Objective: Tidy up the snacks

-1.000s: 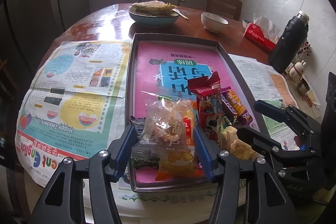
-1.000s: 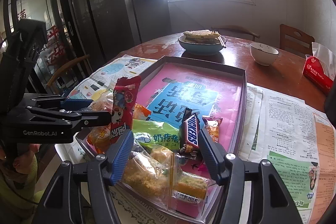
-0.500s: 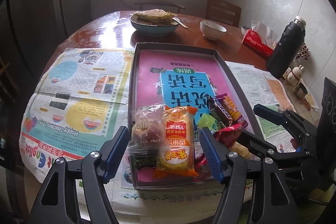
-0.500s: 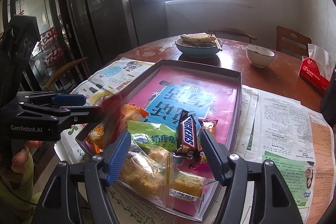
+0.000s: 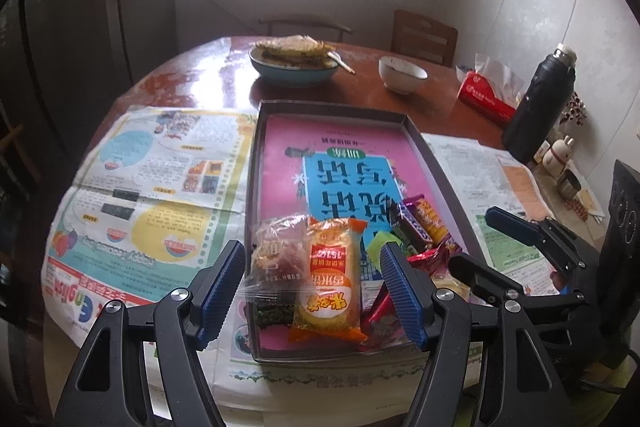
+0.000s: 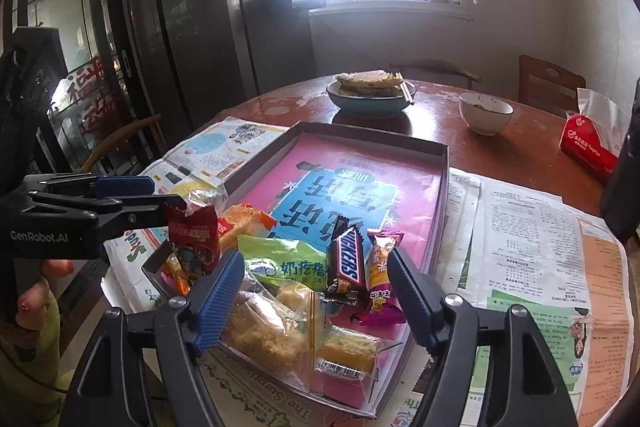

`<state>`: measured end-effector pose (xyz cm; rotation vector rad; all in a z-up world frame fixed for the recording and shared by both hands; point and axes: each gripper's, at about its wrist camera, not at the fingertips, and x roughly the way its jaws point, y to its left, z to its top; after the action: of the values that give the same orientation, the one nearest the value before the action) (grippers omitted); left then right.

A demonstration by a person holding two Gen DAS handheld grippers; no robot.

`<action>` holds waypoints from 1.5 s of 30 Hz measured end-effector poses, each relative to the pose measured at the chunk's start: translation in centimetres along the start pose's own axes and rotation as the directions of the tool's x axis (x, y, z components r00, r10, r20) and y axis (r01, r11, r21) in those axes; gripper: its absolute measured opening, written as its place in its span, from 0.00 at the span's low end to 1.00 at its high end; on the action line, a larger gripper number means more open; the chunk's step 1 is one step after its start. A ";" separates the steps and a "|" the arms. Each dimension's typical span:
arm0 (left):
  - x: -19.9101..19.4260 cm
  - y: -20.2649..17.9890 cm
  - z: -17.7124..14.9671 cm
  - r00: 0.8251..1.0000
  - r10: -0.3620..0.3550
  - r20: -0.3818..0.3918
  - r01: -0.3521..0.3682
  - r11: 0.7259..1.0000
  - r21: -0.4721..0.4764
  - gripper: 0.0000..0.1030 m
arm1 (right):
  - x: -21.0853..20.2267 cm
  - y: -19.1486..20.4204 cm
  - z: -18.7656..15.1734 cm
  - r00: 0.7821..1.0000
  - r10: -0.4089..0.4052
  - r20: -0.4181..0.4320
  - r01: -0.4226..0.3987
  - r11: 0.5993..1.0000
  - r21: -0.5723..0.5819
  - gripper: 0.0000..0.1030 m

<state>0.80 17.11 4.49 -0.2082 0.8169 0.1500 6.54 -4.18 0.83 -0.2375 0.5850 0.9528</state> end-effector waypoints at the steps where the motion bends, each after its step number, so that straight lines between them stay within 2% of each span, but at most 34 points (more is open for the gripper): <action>1: -0.3 -0.1 0.0 1.000 0.003 0.009 -0.003 1.000 -0.001 0.75 | -0.3 0.0 0.0 1.000 -0.003 0.011 0.003 1.000 0.002 0.71; 6: -2.1 -0.5 -0.3 0.999 -0.005 0.052 0.007 1.000 -0.025 0.76 | -2.7 -0.1 0.0 0.997 -0.019 0.072 0.019 1.000 0.009 0.81; 10: -2.9 -1.1 -1.2 0.998 -0.008 0.070 0.012 0.999 -0.048 0.77 | -4.3 -0.3 -0.2 0.995 -0.036 0.098 0.035 0.999 0.016 0.84; 16: -3.0 -3.1 -3.8 0.999 -0.020 0.033 0.021 0.999 -0.029 0.78 | -6.4 -0.5 -1.8 0.990 -0.068 0.120 0.064 0.997 0.035 0.89; 20: -2.8 -3.9 -5.5 1.000 -0.008 0.024 0.008 1.000 -0.024 0.78 | -7.0 -0.6 -3.3 0.990 -0.093 0.110 0.085 0.994 0.075 0.91; 24: -2.2 -4.0 -6.4 1.000 -0.001 0.000 0.001 0.999 -0.044 0.78 | -7.5 -0.2 -4.8 0.987 -0.133 0.092 0.128 0.990 0.066 0.93; 30: -1.4 -4.4 -7.0 1.000 0.003 -0.026 -0.004 0.999 -0.040 0.78 | -7.7 0.4 -6.3 0.988 -0.137 0.070 0.134 0.990 0.044 0.94; 45: -1.2 -5.3 -7.2 0.999 0.011 -0.037 -0.011 1.000 0.000 0.78 | -7.2 0.1 -6.3 0.986 -0.159 0.051 0.156 0.986 0.065 0.95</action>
<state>-4.03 10.19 1.25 -0.2076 0.8552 0.1569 0.99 -11.86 -0.28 -0.1996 0.5348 0.7850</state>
